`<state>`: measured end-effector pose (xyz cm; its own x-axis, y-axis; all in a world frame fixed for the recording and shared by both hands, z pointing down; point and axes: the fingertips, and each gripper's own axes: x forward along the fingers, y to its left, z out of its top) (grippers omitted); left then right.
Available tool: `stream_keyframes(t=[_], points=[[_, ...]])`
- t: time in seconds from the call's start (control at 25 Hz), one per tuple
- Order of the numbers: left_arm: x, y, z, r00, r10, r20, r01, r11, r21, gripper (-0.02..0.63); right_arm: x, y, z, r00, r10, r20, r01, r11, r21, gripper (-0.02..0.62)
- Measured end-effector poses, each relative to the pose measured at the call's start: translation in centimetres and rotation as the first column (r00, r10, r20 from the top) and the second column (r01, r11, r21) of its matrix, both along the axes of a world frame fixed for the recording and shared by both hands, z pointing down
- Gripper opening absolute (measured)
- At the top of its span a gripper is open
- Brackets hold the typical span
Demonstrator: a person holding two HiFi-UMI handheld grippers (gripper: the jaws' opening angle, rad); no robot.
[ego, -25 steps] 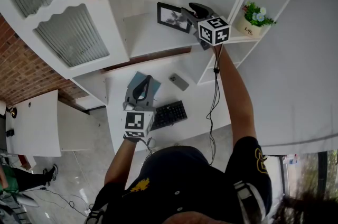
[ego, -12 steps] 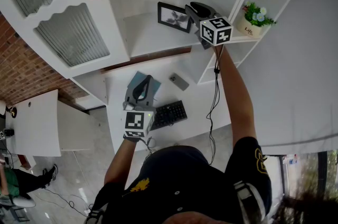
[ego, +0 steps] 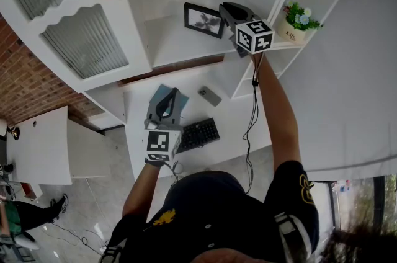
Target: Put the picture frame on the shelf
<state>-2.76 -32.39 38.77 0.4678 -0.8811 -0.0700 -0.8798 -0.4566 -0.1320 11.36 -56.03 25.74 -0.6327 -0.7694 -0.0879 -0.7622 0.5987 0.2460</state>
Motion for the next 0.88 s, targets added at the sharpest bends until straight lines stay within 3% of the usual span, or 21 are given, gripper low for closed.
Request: stream_keyframes(t=[0.88], points=[[0.6, 0.7, 0.0, 1.0, 0.028, -0.005, -0.028, 1.0, 0.001, 0.018, 2.1, 3.2, -0.6, 0.998, 0.058, 0.009, -0.058, 0.998, 0.036, 0.006]])
